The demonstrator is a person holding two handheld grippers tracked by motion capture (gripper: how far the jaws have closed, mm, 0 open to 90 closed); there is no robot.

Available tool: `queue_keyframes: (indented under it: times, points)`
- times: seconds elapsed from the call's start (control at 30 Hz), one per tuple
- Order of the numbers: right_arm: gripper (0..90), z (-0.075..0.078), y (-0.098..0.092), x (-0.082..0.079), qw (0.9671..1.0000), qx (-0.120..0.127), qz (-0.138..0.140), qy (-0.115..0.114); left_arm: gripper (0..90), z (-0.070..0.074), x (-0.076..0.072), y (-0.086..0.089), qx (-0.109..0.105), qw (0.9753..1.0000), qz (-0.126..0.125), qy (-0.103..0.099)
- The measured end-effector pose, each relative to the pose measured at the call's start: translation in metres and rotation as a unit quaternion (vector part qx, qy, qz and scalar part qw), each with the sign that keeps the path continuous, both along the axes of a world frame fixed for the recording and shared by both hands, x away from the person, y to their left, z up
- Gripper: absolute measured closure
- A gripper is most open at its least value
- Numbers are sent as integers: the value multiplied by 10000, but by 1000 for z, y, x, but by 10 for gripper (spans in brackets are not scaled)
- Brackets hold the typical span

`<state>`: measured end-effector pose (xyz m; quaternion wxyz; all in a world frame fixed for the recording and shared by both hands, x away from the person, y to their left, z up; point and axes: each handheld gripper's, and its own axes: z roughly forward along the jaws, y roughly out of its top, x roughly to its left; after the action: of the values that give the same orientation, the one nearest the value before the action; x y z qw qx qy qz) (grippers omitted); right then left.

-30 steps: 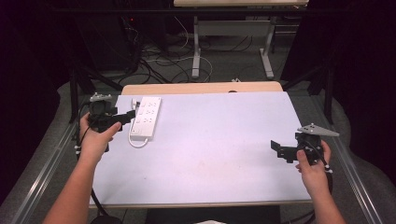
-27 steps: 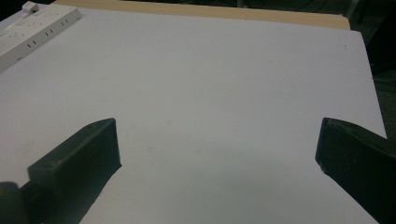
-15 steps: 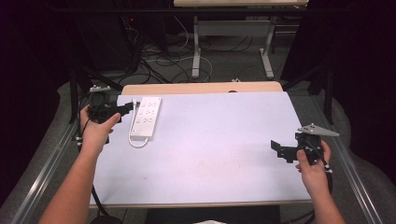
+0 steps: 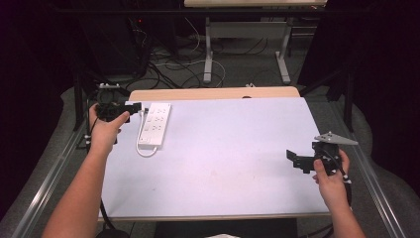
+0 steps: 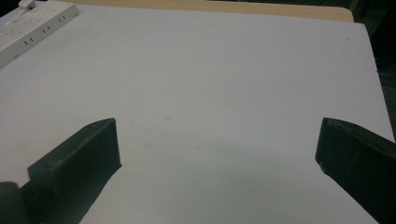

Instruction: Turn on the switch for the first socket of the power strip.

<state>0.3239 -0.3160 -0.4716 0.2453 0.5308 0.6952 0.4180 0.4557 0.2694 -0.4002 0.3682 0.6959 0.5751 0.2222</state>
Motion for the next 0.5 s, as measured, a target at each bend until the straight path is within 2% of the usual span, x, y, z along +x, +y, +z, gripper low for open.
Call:
queue_keyframes:
  times: [0.2, 0.23, 0.27, 0.3, 0.5]
  points:
    - [0, -1, -1, 0, 10000, 10, 16, 45, 340, -5, 9, 2, 87, 9999, 145, -29]
    - [0, -1, -1, 0, 10000, 19, 18, 57, 341, -5, 10, 2, 109, 9998, 153, 36]
    - [0, -2, -1, 1, 10000, 50, 20, 60, 342, -6, 12, 2, 110, 9997, 194, -21]
    - [0, -2, 0, 1, 9999, 74, 5, 85, 343, -6, 13, 2, 143, 9997, 193, 47]
    - [0, -3, 0, 2, 10000, 26, 18, 57, 351, -11, 21, 2, 98, 9994, 289, 159]
